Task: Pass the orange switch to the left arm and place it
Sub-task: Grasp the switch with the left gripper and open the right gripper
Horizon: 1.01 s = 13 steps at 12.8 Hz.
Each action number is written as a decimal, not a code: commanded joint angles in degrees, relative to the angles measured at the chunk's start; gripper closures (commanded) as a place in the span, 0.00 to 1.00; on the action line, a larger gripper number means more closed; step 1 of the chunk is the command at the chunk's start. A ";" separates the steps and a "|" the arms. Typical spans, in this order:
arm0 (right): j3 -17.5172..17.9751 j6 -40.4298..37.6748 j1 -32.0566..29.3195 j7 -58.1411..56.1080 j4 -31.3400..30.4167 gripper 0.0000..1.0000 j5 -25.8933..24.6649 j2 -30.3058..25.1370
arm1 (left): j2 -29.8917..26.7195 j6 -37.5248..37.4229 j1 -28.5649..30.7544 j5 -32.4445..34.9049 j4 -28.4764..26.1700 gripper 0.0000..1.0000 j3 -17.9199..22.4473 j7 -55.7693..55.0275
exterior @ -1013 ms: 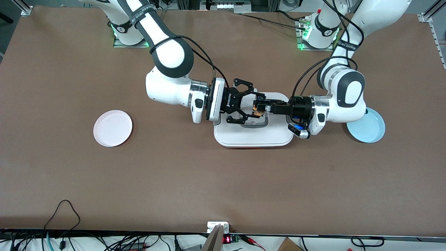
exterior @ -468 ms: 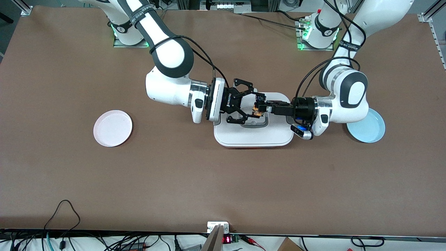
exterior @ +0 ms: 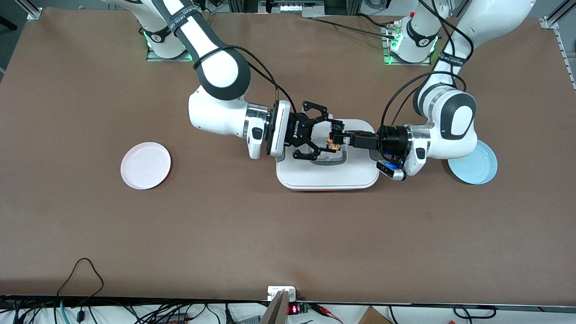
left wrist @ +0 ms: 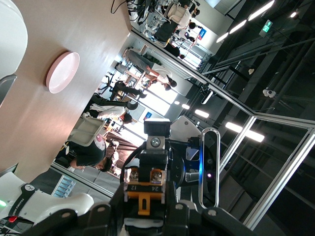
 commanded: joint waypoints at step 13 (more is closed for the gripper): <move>-1.04 -18.27 -12.39 4.99 1.37 0.00 -9.72 -1.81 | -2.90 -11.98 10.12 56.52 13.97 0.87 -0.02 -0.05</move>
